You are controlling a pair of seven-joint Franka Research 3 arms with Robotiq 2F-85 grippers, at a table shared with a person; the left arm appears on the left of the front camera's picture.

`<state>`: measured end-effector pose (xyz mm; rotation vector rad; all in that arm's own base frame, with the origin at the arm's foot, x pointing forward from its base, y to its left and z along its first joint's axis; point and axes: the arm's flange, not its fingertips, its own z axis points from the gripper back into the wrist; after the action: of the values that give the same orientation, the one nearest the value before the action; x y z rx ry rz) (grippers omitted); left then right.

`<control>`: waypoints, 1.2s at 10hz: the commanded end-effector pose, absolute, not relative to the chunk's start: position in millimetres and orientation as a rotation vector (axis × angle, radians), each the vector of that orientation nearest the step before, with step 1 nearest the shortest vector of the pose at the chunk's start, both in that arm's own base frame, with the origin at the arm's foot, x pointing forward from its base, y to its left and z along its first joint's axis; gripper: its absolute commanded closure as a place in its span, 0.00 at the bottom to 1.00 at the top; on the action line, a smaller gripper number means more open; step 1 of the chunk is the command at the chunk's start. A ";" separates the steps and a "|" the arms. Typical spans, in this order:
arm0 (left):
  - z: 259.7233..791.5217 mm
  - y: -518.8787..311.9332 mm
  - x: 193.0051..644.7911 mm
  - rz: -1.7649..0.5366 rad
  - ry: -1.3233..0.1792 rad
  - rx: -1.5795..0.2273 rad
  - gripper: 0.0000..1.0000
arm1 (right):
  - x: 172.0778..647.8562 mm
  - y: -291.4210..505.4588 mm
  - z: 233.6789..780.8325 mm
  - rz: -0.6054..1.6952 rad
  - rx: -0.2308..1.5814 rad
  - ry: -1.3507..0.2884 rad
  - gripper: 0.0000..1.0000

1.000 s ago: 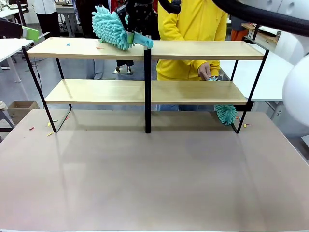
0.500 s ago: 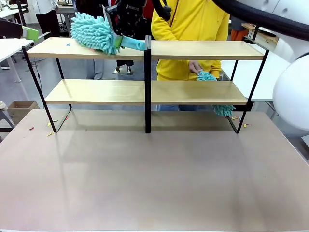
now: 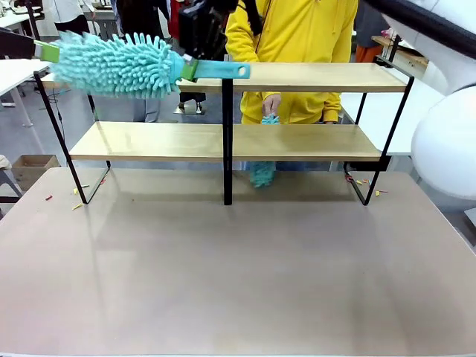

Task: Clean the shelves.
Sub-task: Clean another randomly selected level of the Shelf with the Duster.

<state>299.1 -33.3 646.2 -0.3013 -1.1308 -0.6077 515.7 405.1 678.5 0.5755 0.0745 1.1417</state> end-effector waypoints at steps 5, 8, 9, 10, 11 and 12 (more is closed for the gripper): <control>644.6 -32.8 298.1 -0.616 -1.132 -0.297 0.00 | 554.7 363.1 727.8 1.182 0.748 0.105 0.88; 644.6 -32.8 298.1 -0.616 -1.132 -0.297 0.00 | 542.5 301.7 753.4 1.041 0.773 -0.039 0.88; 644.6 -32.8 298.1 -0.616 -1.132 -0.297 0.00 | 523.4 263.2 765.8 0.961 0.776 -0.116 0.88; 644.6 -32.8 298.1 -0.616 -1.132 -0.297 0.00 | 495.7 218.0 775.6 0.885 0.783 -0.197 0.88; 644.6 -32.8 298.1 -0.616 -1.132 -0.297 0.00 | 460.2 170.3 778.2 0.787 0.788 -0.273 0.88; 644.6 -32.8 298.1 -0.616 -1.132 -0.297 0.00 | 416.4 124.6 770.7 0.667 0.763 -0.330 0.88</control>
<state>298.5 -33.5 646.8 -0.3009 -1.1325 -0.6087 512.3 168.9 849.8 0.7600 -0.2526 0.7854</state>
